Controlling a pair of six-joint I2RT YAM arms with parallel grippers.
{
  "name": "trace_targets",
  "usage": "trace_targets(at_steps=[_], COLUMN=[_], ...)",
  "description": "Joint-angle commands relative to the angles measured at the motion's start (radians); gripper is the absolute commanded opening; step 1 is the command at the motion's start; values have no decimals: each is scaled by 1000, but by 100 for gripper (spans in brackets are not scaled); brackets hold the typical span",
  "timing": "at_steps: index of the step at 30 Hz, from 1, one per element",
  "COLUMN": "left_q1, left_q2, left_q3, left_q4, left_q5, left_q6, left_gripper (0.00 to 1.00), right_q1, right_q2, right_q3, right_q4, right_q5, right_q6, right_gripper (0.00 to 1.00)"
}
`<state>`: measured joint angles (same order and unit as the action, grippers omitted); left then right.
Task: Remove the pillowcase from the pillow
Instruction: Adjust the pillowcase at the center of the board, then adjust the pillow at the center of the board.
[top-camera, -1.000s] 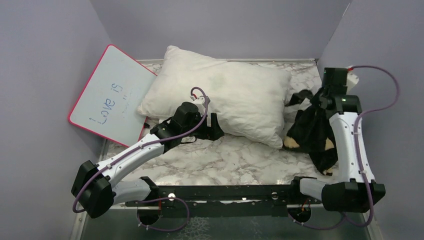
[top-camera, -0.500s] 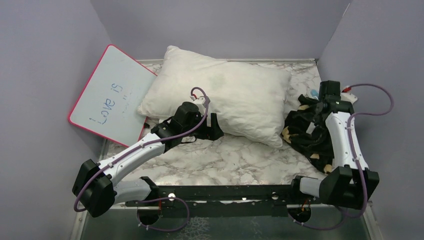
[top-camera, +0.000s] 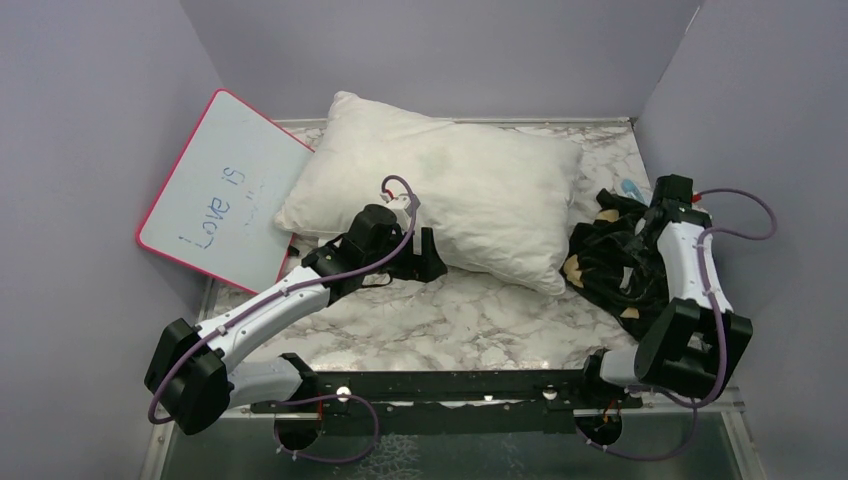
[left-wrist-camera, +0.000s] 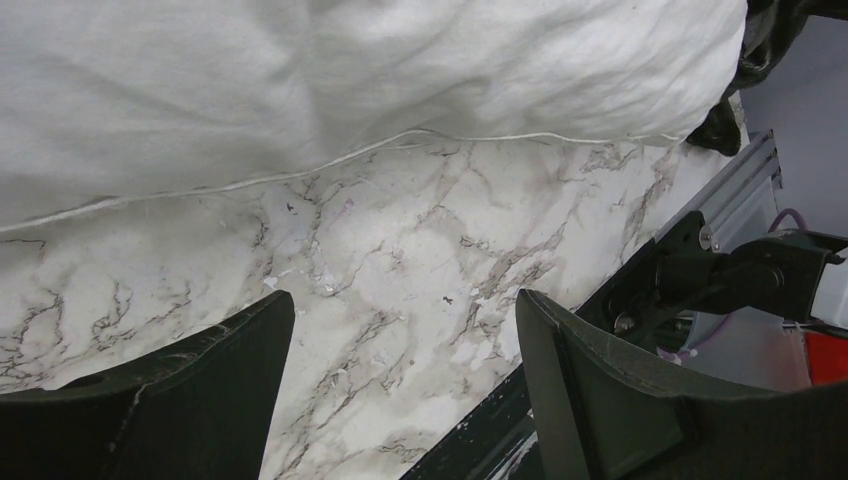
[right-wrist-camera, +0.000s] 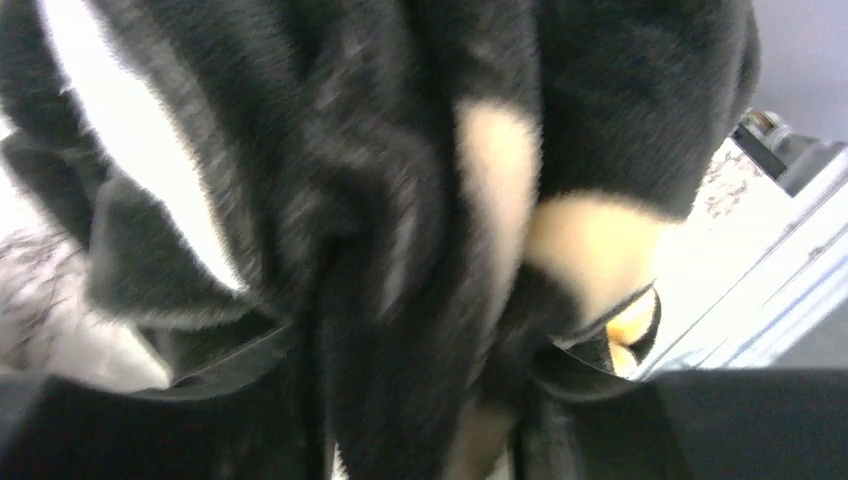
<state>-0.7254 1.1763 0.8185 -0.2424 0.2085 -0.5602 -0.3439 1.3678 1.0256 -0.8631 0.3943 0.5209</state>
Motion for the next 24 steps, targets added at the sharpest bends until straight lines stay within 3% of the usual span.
trace_targets(at_steps=[1, 6, 11, 19, 24], left_q1=[7, 8, 43, 316, 591], left_q2=[-21, -35, -9, 73, 138], left_q3=[19, 75, 188, 391, 458], left_q4=[18, -27, -133, -257, -294], left_q5=[3, -64, -166, -120, -13], left_q6=[9, 35, 129, 271, 314], left_gripper=[84, 87, 91, 99, 99], right_q1=[0, 0, 0, 16, 99], right_q2=[-162, -243, -266, -270, -225], right_q3=[46, 160, 212, 54, -23], right_q4=[2, -55, -52, 47, 101], right_q5=[-187, -317, -587, -956, -1075], right_q6=[-93, -154, -190, -201, -200], right_gripper=[58, 68, 74, 81, 87])
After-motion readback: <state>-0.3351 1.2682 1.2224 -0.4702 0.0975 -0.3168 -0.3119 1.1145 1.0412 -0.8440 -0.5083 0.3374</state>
